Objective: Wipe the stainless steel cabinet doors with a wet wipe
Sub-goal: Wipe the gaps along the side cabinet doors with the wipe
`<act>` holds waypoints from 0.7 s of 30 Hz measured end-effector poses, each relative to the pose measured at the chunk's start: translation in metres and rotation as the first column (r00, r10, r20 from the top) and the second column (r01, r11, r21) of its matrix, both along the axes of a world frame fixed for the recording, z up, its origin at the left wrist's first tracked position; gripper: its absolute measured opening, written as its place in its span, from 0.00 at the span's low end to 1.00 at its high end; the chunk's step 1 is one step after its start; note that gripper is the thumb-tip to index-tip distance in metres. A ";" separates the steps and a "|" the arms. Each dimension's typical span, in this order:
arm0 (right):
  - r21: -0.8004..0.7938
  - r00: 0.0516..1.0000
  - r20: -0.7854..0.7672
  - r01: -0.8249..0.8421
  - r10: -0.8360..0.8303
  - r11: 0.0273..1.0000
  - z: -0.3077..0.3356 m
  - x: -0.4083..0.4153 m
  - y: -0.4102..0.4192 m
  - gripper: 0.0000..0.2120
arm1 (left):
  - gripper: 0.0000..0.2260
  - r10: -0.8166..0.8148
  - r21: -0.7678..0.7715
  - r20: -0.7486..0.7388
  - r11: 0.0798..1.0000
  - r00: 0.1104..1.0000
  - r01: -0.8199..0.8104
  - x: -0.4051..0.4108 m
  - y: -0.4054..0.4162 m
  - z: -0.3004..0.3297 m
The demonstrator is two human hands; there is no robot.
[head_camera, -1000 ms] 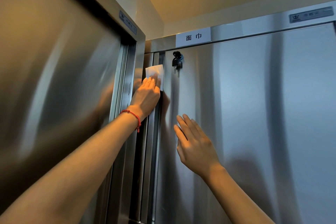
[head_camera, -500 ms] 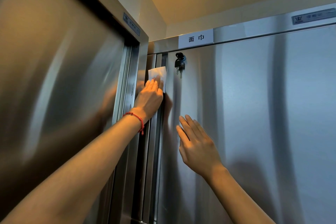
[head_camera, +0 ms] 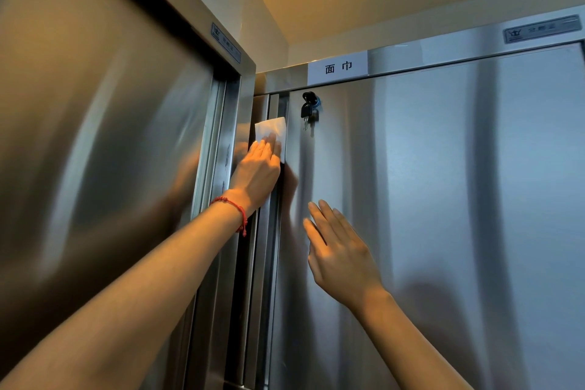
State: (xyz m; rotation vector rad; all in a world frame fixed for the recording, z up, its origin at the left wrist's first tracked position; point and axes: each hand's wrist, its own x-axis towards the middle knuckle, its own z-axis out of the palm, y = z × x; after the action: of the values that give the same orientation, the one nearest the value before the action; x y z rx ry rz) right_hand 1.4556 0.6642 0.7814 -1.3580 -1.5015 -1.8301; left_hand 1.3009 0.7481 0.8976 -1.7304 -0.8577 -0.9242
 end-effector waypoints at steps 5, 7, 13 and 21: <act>0.001 1.000 0.000 0.002 -0.002 1.000 0.000 -0.001 0.000 0.21 | 0.22 0.033 0.016 -0.035 0.999 0.999 -0.033 -0.001 0.004 -0.006; 0.008 1.000 0.002 -0.003 0.003 1.000 0.000 -0.002 -0.001 0.22 | 0.22 0.022 0.017 -0.026 1.000 0.999 -0.022 -0.002 0.004 -0.001; 0.009 1.000 0.003 -0.003 0.003 1.000 0.000 0.000 -0.002 0.24 | 0.23 -0.008 -0.029 0.012 1.000 1.000 0.008 0.003 0.003 -0.003; 0.006 1.000 -0.002 -0.021 0.021 1.000 0.000 0.000 0.000 0.21 | 0.23 0.021 -0.007 -0.028 1.000 0.999 -0.021 -0.001 0.004 -0.004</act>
State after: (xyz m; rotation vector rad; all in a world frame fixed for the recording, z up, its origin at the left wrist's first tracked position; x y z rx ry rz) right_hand 1.4554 0.6643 0.7816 -1.3355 -1.5021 -1.8185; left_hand 1.3001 0.7519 0.8931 -1.7337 -0.8606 -0.8814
